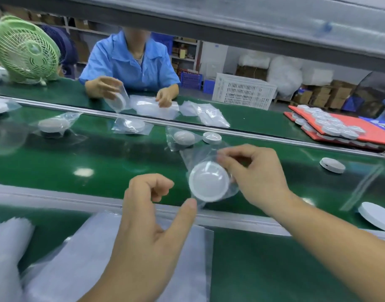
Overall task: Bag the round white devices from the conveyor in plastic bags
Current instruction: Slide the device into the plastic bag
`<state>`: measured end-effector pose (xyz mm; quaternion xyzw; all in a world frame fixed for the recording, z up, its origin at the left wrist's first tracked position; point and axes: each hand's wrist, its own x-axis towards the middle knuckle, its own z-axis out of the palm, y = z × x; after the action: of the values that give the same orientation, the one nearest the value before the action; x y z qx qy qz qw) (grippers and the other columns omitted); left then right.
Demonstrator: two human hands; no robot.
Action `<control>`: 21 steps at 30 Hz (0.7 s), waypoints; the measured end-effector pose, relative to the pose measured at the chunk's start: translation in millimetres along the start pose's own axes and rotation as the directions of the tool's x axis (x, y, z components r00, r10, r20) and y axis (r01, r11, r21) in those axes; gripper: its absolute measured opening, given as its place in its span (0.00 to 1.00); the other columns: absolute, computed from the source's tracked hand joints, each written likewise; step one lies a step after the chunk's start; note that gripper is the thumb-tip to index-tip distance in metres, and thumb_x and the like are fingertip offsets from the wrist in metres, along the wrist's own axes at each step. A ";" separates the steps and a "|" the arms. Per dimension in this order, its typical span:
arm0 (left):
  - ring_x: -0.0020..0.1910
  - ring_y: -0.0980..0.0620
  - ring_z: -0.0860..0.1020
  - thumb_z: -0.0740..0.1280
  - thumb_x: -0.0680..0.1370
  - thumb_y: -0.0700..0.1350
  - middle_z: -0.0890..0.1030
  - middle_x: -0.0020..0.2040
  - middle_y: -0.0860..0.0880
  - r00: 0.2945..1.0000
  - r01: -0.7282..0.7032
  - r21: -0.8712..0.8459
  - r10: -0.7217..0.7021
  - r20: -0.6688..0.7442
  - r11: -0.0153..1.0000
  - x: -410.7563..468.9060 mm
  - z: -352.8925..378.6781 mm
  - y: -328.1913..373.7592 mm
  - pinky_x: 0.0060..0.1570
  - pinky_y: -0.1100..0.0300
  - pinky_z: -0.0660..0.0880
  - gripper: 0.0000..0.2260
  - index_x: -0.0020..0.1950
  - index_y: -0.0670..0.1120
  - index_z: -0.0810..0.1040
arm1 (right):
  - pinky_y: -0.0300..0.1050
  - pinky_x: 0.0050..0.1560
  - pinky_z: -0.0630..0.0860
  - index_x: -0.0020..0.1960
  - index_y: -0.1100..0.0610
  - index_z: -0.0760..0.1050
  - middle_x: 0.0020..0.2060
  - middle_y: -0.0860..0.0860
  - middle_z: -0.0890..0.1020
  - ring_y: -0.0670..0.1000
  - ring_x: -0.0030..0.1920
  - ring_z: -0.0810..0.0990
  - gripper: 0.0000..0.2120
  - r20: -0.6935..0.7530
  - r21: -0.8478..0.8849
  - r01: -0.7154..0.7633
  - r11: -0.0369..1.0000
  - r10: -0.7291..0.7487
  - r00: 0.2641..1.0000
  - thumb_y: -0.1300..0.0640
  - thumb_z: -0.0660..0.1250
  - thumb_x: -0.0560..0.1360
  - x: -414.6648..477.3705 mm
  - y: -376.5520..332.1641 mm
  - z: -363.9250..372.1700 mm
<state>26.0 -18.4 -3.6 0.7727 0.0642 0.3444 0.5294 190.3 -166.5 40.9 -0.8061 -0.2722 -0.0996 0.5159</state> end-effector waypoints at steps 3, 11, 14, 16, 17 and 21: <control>0.51 0.64 0.72 0.63 0.65 0.68 0.74 0.51 0.64 0.995 0.004 0.087 -0.013 0.098 0.996 3.3 -2.4 -3.1 0.46 0.77 0.65 0.16 0.50 0.65 0.70 | 0.29 0.44 0.76 0.52 0.49 0.87 0.42 0.40 0.86 0.42 0.41 0.85 0.08 -0.122 -0.197 -0.049 0.979 0.025 0.992 0.61 0.72 0.78 62.3 16.6 5.9; 0.58 0.62 0.72 0.63 0.70 0.66 0.76 0.48 0.66 0.874 -0.328 0.367 0.132 0.468 0.871 0.4 -8.3 -20.3 0.59 0.60 0.69 0.12 0.47 0.62 0.76 | 0.29 0.37 0.67 0.62 0.47 0.83 0.46 0.42 0.82 0.34 0.36 0.73 0.12 0.240 -0.325 -0.188 0.927 0.273 0.932 0.48 0.65 0.83 43.5 51.3 61.9; 0.49 0.60 0.77 0.64 0.69 0.64 0.77 0.44 0.65 0.798 -0.491 0.432 0.192 0.571 0.757 -1.3 -11.4 -27.8 0.48 0.59 0.78 0.10 0.42 0.63 0.81 | 0.27 0.52 0.68 0.53 0.40 0.84 0.55 0.33 0.83 0.31 0.52 0.77 0.09 0.216 -0.369 -0.057 0.928 0.145 0.966 0.40 0.68 0.78 -4.5 54.2 44.1; 0.46 0.61 0.78 0.63 0.69 0.65 0.78 0.42 0.66 0.767 -0.535 0.449 0.188 0.614 0.716 -3.0 -9.6 -29.1 0.44 0.61 0.78 0.10 0.40 0.65 0.82 | 0.41 0.63 0.71 0.52 0.37 0.84 0.60 0.34 0.82 0.39 0.64 0.76 0.17 0.131 -0.523 0.004 0.852 0.076 0.988 0.31 0.62 0.74 -23.8 65.6 8.8; 0.45 0.62 0.78 0.63 0.69 0.66 0.78 0.41 0.66 0.764 -0.540 0.454 0.188 0.617 0.708 -3.4 -8.9 -29.2 0.43 0.62 0.78 0.10 0.40 0.66 0.82 | 0.49 0.70 0.69 0.55 0.35 0.83 0.66 0.37 0.79 0.44 0.71 0.72 0.20 0.071 -0.671 -0.002 0.742 0.066 0.995 0.29 0.59 0.73 -29.1 74.3 -15.1; 0.44 0.65 0.76 0.62 0.72 0.66 0.78 0.42 0.67 0.775 -0.505 0.469 0.143 0.615 0.725 -6.1 -8.8 -27.9 0.42 0.63 0.76 0.11 0.43 0.67 0.83 | 0.69 0.76 0.53 0.75 0.33 0.64 0.82 0.51 0.59 0.57 0.82 0.52 0.29 -0.231 -0.912 -0.328 0.245 0.354 0.906 0.26 0.56 0.77 -40.0 129.4 -129.8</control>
<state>23.5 -2.4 -28.8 0.9632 -0.1221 0.1642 0.1743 242.7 -336.3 -19.3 -0.9926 0.0108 -0.1145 -0.0380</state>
